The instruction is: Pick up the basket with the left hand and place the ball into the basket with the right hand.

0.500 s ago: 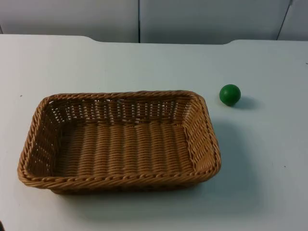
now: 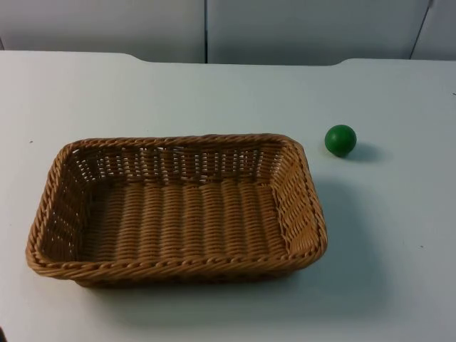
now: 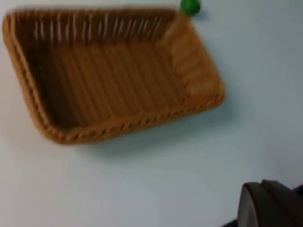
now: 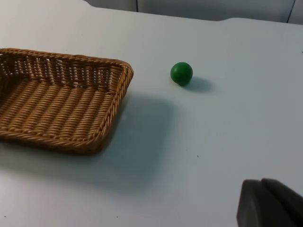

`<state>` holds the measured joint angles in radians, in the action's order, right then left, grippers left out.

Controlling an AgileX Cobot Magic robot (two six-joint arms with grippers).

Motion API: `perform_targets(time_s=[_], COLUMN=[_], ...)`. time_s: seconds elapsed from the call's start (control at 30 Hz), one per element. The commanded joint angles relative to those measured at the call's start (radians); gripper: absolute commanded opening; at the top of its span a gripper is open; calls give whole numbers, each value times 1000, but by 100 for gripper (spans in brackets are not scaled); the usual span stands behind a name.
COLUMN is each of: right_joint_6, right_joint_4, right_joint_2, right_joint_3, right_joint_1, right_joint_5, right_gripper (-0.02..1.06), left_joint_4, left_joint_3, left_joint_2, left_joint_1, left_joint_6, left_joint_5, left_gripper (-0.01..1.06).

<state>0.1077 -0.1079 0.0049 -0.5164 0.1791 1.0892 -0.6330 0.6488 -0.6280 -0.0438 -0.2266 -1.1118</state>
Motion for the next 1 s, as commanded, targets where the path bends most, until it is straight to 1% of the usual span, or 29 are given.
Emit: perform_targets(time_s=[0.0, 0.07, 0.13, 0.17, 0.23, 0.3, 0.33, 0.5, 0.67, 0.73, 0.83, 0.87, 0.9, 0.93, 0.97], right_joint_6=[-3, -3, -3, -3, -3, -3, -3, -3, -3, -3, -3, -3, -3, -3, -3], right_joint_4=[0, 0, 0, 0, 0, 0, 0, 0, 0, 0, 0, 0, 0, 0, 0], right_joint_2=[-5, -5, -5, -5, -5, -5, -5, -5, -5, -5, -5, -5, -5, -5, -5], right_joint_3=[6, 6, 6, 6, 6, 6, 6, 6, 6, 6, 6, 6, 6, 6, 6], right_joint_1=[-7, -7, -7, -7, -7, -7, -7, -7, -7, -7, -7, -7, -7, -7, -7], right_joint_5=[-10, -10, -10, -10, -10, -10, -10, -10, -10, -10, -10, -10, -10, -10, -10], right_gripper=[0, 0, 0, 0, 0, 0, 0, 0, 0, 0, 0, 0, 0, 0, 0], left_joint_4=[32, 58, 70, 70, 98, 132, 143, 146, 146, 146, 135, 135, 123, 111, 95], left_joint_3=[2, 2, 2, 2, 2, 2, 2, 2, 2, 2, 2, 2, 2, 2, 2], left_joint_2=[-135, -249, -321, -321, -383, -435, -465, -564, -706, -728, -794, -794, -810, -823, -835], left_joint_1=[2, 2, 2, 2, 2, 2, 2, 2, 2, 2, 2, 2, 2, 2, 2], left_joint_6=[-49, -64, -66, -66, -38, -6, -6, -10, -10, -12, -66, -66, -83, -90, -110], left_joint_5=[-30, 27, 112, 112, 219, 285, 296, 296, 337, 348, 364, 364, 364, 366, 370], left_gripper=[0, 0, 0, 0, 0, 0, 0, 1, 1, 1, 2, 2, 6, 14, 31])
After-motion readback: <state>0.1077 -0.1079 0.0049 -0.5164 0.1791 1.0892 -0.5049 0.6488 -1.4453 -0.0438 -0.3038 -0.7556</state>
